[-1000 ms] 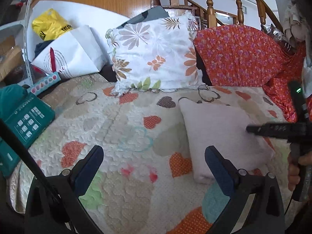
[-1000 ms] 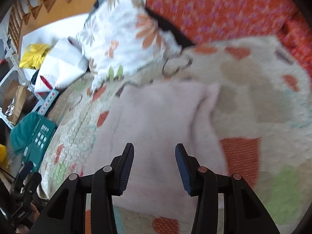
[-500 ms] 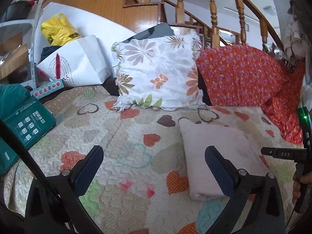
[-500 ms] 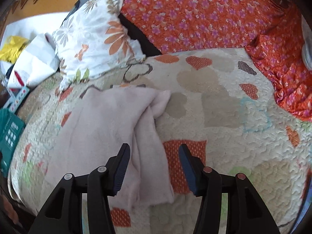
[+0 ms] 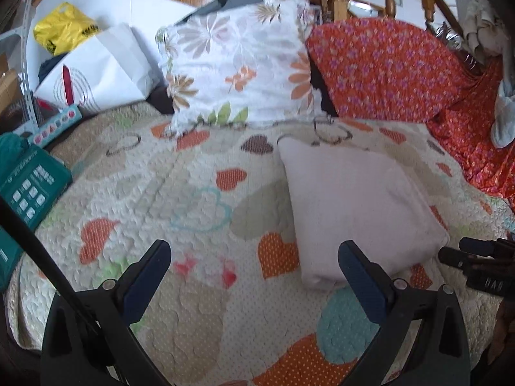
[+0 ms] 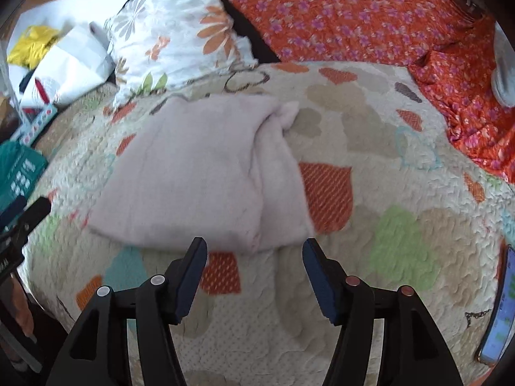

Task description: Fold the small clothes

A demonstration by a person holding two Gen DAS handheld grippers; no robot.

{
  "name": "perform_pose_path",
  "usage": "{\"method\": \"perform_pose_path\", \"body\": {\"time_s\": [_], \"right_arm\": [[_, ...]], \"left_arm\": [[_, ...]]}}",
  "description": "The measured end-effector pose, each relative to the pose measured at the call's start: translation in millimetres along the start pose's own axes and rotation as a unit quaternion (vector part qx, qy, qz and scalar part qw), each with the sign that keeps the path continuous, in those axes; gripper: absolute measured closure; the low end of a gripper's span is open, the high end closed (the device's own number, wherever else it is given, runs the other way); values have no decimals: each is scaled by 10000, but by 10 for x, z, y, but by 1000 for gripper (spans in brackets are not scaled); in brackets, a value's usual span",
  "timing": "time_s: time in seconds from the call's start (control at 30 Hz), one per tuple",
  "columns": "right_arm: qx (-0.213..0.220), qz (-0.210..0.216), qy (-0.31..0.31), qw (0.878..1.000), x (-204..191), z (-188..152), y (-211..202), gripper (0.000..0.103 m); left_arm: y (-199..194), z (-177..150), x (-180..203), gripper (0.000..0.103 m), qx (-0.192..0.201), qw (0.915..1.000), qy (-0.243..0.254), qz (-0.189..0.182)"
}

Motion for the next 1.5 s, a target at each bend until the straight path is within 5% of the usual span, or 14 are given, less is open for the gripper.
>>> {"method": "perform_pose_path", "body": {"time_s": [0.23,0.83,1.23,1.5], "right_arm": [[126,-124,-226,9996,-109,33,17,36],[21,-345,-432,9985,-173,6,174,34],[-48,-367,-543,9978,-234,-24,228,34],[-50,-369,-550,9978,-229,-23,228,33]], "left_arm": [[198,-134,-43,0,-475,9986,-79,210],[469,-405,-159,0,-1233,9918,-327,73],[693,-650,-138,0,-1984,9782,-592,-152],[735,-715,-77,0,-1992,9793,-337,73]]}}
Point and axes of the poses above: each gripper's, at about its wrist camera, not at the fingertips, and y roughly the way its jaws point, x to its right, z to its top, the point moved 7 cm from there along y, roughly the way its jaws point, and after that the axes turned 4 degrees about -x, right-handed, at the moved point
